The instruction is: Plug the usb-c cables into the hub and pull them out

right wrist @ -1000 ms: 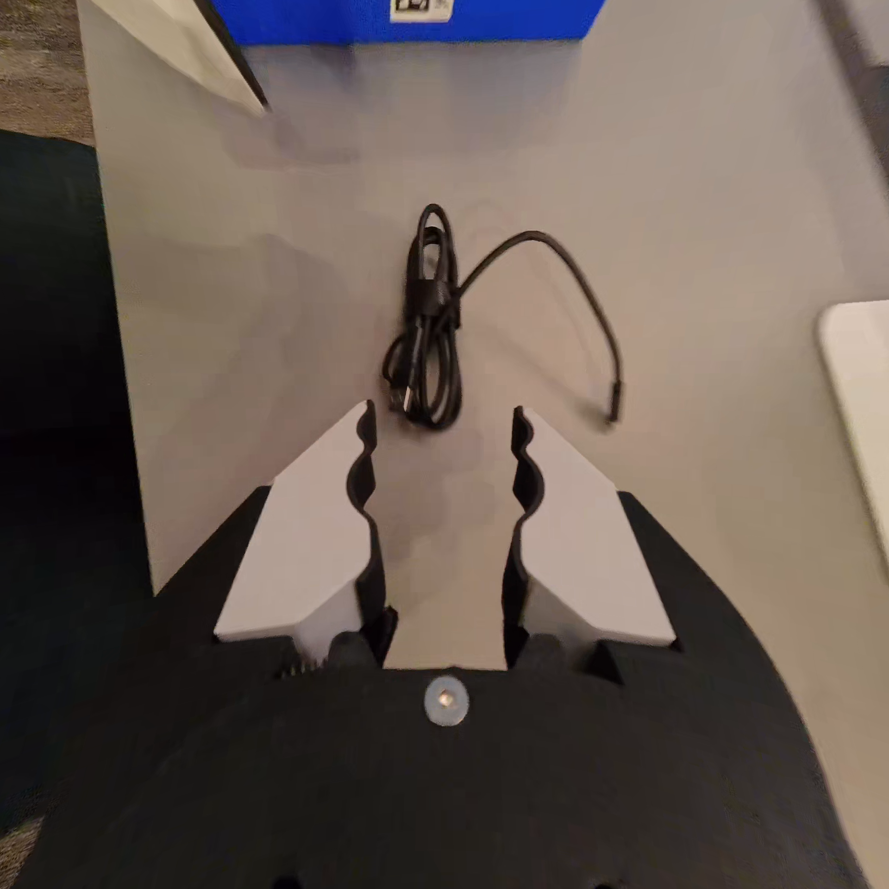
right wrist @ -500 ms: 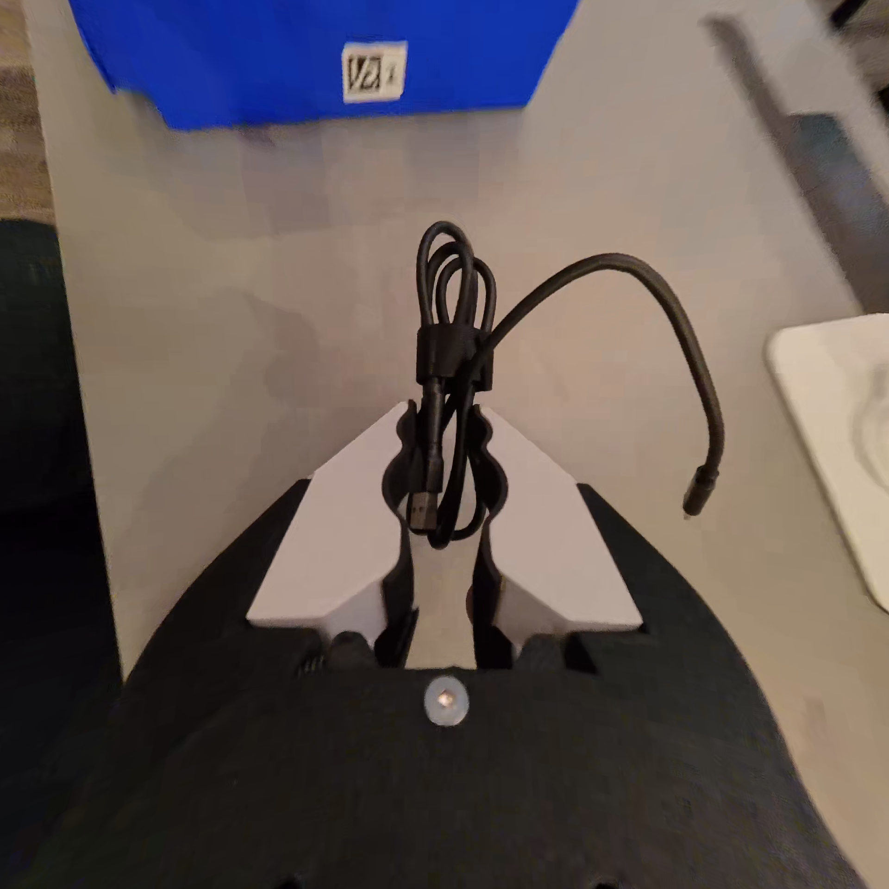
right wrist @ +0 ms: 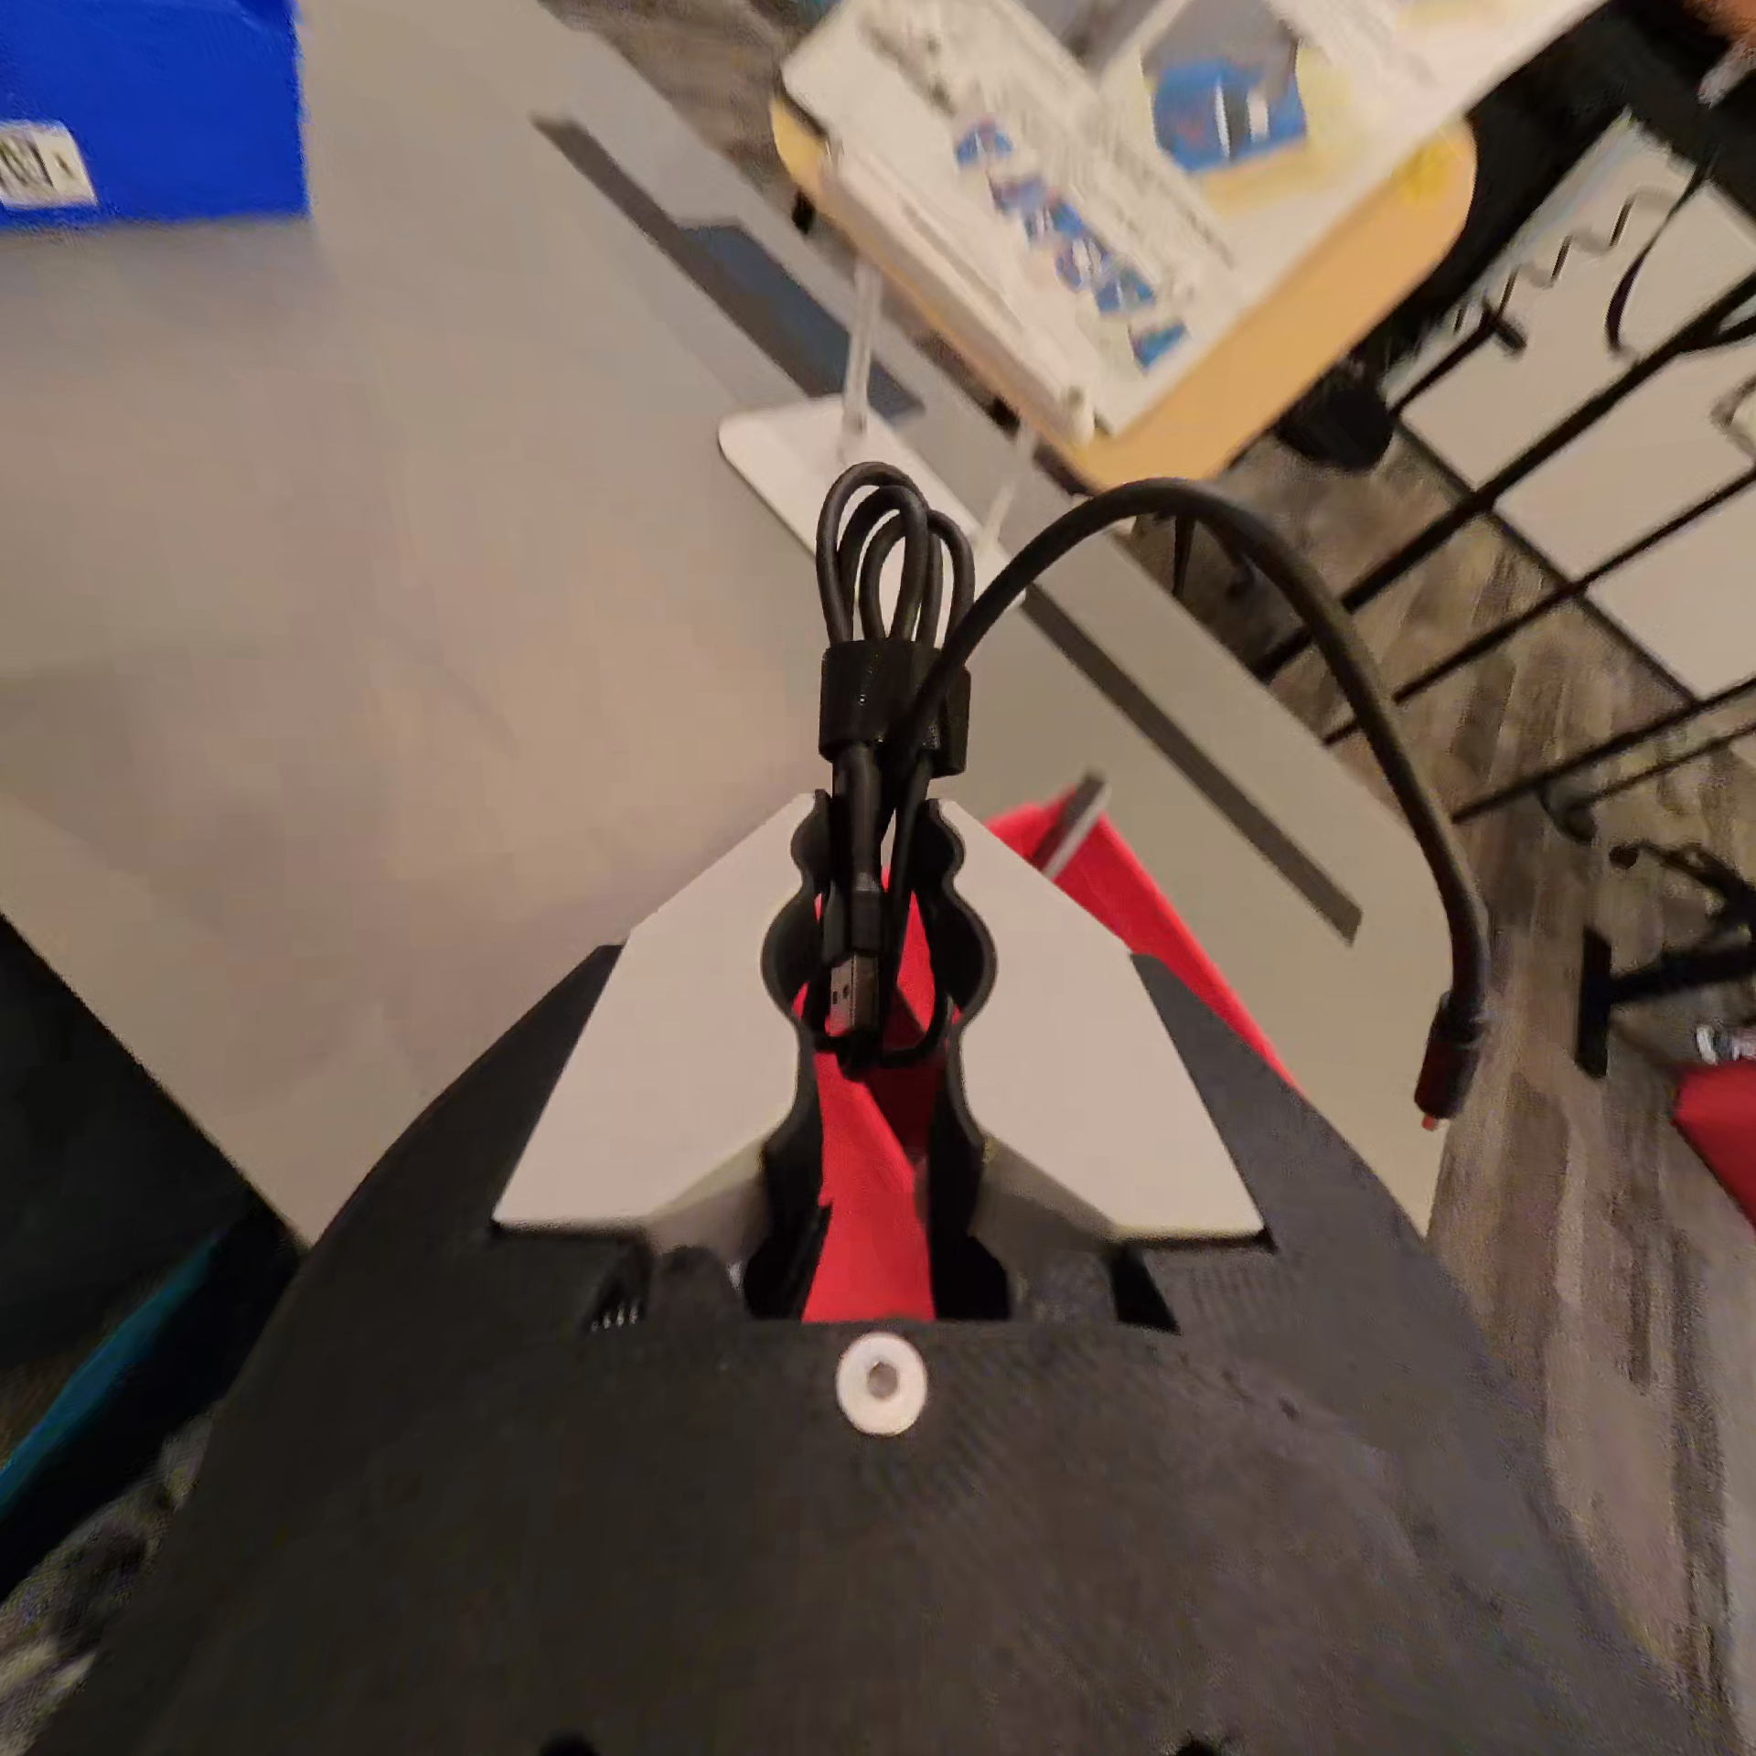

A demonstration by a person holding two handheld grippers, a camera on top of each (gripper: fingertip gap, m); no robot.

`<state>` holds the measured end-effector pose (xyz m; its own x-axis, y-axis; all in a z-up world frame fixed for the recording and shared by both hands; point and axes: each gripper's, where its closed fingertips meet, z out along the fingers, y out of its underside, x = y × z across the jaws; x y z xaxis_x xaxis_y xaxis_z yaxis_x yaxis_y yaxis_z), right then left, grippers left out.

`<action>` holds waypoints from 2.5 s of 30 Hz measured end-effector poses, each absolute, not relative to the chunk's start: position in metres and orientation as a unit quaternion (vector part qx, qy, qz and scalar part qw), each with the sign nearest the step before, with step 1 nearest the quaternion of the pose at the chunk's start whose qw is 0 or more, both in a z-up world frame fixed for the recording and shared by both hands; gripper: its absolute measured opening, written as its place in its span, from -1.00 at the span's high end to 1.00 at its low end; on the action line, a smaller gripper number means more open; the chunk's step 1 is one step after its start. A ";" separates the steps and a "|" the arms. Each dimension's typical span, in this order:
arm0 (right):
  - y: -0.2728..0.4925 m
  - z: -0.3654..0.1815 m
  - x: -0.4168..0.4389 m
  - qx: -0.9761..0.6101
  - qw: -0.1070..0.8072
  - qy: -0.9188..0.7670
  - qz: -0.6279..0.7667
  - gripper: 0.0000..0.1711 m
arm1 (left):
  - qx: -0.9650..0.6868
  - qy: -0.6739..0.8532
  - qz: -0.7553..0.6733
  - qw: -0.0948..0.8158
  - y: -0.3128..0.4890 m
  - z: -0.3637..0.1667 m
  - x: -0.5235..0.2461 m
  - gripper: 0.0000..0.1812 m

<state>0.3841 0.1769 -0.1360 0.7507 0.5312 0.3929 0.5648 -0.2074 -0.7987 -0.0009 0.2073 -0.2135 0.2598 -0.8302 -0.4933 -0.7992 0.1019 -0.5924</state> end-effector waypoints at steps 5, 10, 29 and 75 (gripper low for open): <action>0.154 -0.208 0.433 -0.831 0.432 -0.347 -0.050 0.83 | -0.671 0.610 -0.019 0.421 0.207 -0.217 0.001 0.58; 0.143 -0.287 0.434 -0.861 0.337 -0.380 -0.013 0.82 | -0.669 0.616 -0.015 0.417 0.205 -0.219 0.003 0.58; 0.112 -0.300 0.427 -0.850 0.186 -0.492 0.016 0.46 | -0.675 0.622 -0.004 0.398 0.207 -0.223 -0.009 0.57; 0.112 -0.250 0.352 -0.820 0.418 -0.389 -0.024 0.64 | -0.825 0.539 0.167 0.023 0.357 -0.334 -0.286 0.66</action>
<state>0.3519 0.1116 -0.2496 0.6957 0.6182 0.3658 0.6589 -0.3467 -0.6675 -0.2860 0.3568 -0.3342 0.3639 -0.8816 -0.3005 -0.8967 -0.4189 0.1430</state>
